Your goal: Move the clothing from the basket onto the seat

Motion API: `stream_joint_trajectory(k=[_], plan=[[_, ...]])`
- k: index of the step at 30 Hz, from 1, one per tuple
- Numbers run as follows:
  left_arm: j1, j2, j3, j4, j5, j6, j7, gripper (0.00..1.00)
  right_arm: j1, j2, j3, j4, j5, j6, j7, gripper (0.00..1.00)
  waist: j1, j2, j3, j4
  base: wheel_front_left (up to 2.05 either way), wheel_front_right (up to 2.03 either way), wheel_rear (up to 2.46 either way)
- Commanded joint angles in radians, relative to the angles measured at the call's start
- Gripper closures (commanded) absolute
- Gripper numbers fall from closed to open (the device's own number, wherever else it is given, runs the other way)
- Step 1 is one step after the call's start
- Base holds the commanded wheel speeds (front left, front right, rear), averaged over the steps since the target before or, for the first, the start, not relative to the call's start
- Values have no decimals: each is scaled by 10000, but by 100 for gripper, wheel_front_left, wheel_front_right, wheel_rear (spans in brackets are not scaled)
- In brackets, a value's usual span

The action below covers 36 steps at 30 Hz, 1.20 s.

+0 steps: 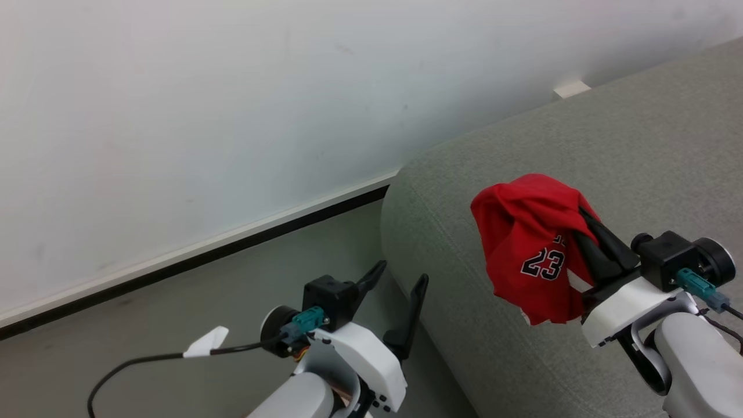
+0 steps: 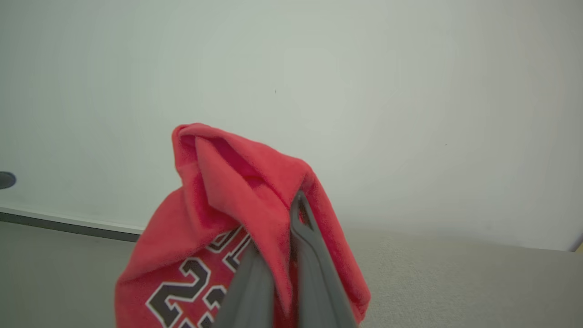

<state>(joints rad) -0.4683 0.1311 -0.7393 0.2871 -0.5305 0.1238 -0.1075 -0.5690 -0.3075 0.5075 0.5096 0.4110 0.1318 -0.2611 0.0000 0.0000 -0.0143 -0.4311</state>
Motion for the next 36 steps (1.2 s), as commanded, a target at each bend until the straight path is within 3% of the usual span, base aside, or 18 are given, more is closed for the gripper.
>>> stream_joint_trajectory(k=[1,7,17,26,35,36], plan=[[86,-24,-25,-41,-122,12,-51,0,99,-97,-123,-79,-65,-20,-28,100,0,0,142,-368,0,0,0],[-286,-69,-259,-227,111,43,145,0,16,-335,-820,-185,2,-20,-28,100,0,0,847,-362,0,0,0],[-2444,333,-592,-901,1018,-319,1263,0,-1852,-591,-3349,42,-400,-20,-26,100,0,0,4403,685,0,0,0],[-4042,500,-605,-1401,1732,-398,1560,0,-4358,-951,-5207,1961,-1247,-22,-28,100,0,0,6707,1495,0,0,0],[-3905,777,-420,-1514,1748,-224,1158,0,-5057,-511,-7387,3996,-2554,-20,-28,99,0,0,7283,1823,0,0,0],[-3814,815,-420,-1487,1695,-223,1114,0,-4947,-402,-7487,4122,-2693,-20,-26,58,0,0,7204,1807,0,0,0]])
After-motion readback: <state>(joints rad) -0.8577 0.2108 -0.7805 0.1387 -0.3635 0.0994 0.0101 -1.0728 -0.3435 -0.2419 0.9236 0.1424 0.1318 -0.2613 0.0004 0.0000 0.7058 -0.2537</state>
